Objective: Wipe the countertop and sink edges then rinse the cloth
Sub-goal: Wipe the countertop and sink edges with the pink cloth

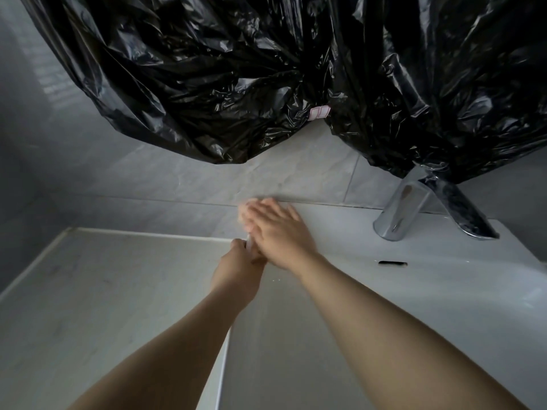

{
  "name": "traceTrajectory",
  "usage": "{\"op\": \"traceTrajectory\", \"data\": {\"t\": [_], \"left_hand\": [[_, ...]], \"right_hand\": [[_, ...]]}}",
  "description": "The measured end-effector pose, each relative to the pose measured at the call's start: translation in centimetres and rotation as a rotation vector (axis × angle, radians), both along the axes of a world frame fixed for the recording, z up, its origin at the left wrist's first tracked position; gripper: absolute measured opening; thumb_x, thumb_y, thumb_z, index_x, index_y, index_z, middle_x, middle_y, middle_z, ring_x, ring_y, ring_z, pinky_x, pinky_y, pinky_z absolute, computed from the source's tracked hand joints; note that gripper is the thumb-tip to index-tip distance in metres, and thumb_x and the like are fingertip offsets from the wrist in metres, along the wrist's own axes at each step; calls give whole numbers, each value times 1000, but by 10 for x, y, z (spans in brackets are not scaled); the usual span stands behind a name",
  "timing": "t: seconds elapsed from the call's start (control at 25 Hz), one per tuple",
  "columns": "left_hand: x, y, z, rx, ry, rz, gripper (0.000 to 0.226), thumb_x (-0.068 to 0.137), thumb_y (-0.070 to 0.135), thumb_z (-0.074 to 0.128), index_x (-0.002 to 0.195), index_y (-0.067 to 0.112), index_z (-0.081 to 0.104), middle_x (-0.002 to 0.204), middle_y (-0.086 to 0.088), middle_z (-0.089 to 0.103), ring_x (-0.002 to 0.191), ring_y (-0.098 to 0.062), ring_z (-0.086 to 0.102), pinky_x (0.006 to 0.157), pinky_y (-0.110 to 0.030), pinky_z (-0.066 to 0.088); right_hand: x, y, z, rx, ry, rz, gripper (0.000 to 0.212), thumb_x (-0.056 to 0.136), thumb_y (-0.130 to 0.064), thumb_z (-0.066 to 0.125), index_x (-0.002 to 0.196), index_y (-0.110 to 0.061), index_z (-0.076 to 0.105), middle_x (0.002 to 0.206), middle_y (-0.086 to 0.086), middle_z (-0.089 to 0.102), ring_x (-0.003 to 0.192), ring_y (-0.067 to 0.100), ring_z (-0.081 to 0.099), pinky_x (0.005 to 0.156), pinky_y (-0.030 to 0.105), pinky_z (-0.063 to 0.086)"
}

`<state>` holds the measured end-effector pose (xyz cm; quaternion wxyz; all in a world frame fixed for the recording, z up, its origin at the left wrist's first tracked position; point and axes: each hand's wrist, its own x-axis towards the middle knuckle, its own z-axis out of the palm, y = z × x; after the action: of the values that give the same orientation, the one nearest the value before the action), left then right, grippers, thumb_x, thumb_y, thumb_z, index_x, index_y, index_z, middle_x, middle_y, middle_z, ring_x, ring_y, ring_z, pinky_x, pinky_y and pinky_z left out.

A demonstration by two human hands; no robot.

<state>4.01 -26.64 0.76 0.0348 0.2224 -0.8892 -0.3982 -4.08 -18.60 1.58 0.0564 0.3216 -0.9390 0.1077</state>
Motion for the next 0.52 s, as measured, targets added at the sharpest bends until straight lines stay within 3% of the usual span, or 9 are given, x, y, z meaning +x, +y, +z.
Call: {"op": "traceTrajectory", "data": {"t": [0.12,0.24,0.36,0.52], "left_hand": [[0,0,1,-1,-7,12,32,90,30,54,114,11,44,95,-5,56,80,-25,52,68,-30,40],[0,0,0,23,-4,30,32,89,30,54,115,13,45,89,0,52,76,-23,50,66,-30,40],[0,0,0,38,9,41,34,88,29,56,116,13,47,91,-2,54,80,-25,54,72,-32,46],[0,0,0,42,19,35,30,86,35,58,105,14,49,93,-7,59,84,-30,57,69,-33,46]], "right_hand": [[-10,68,-7,39,54,-273,58,94,-44,4,149,-32,18,157,-13,17,145,14,8,115,38,1],[-6,93,1,205,80,-520,59,96,-39,8,150,-18,19,158,-3,18,146,18,-3,112,42,-17],[-1,68,3,154,74,-433,57,98,-34,17,150,-9,16,158,5,15,146,20,-4,116,40,-9],[-2,9,1,-24,-8,-145,53,98,-34,25,149,-21,20,158,-3,15,146,15,1,117,37,5]]}}
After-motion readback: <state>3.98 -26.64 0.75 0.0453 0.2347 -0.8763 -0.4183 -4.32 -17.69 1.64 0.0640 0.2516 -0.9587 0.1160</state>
